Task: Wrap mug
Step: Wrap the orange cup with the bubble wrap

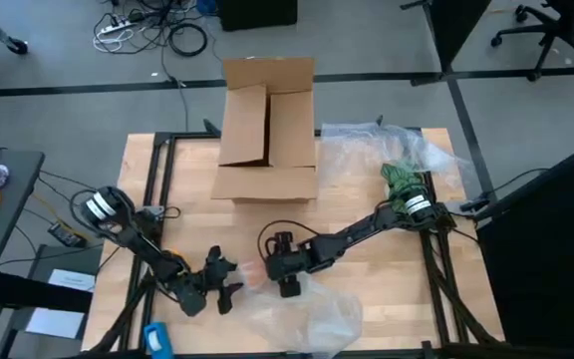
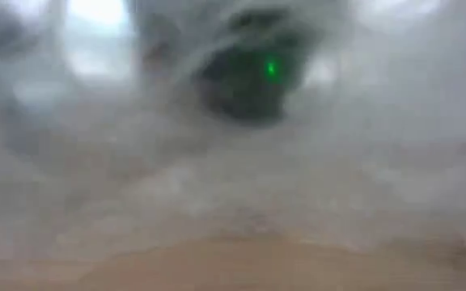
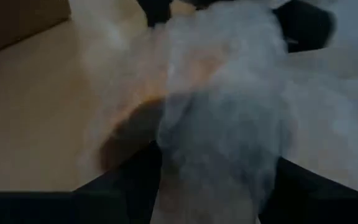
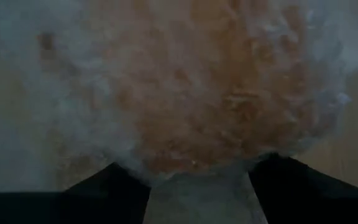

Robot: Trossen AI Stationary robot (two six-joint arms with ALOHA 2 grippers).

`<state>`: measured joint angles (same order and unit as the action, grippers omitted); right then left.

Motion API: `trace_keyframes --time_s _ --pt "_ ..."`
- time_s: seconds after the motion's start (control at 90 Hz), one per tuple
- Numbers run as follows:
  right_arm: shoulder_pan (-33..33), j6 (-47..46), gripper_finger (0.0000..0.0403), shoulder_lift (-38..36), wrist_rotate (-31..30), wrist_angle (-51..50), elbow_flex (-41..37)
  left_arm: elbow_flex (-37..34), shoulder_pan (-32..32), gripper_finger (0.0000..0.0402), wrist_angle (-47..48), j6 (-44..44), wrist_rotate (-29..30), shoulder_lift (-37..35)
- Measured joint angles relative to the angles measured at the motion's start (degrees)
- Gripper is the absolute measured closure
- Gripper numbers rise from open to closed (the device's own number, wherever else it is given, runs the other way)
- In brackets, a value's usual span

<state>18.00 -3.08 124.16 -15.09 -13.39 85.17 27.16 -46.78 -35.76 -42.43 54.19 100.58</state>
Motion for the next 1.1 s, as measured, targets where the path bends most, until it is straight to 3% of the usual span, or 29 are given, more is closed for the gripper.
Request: trace_keyframes --time_s 0.222,0.5,0.689,0.944,1.1 --pt "-0.75 0.11 0.0178 -0.07 -0.22 -1.87 -0.09 -0.05 6.39 0.0204 -17.46 13.55 0.12 6.8" --pt "-0.98 -2.35 0.0177 -0.17 -0.27 -5.29 0.2 -0.22 7.39 0.0204 -15.3 21.05 -2.49 2.92" --pt "-0.98 -2.38 0.0176 -0.17 -0.24 -5.65 0.2 -0.21 7.36 0.0204 -3.32 15.36 -9.12 -4.46" --pt "-0.98 -2.35 0.0176 -0.17 -0.22 -5.48 0.2 1.8 7.34 0.0203 31.71 1.47 -22.76 -17.19" --pt "-0.96 -2.35 0.0176 -0.15 -0.21 -5.46 0.2 4.26 7.3 0.0203 40.48 0.04 -28.72 -23.05"
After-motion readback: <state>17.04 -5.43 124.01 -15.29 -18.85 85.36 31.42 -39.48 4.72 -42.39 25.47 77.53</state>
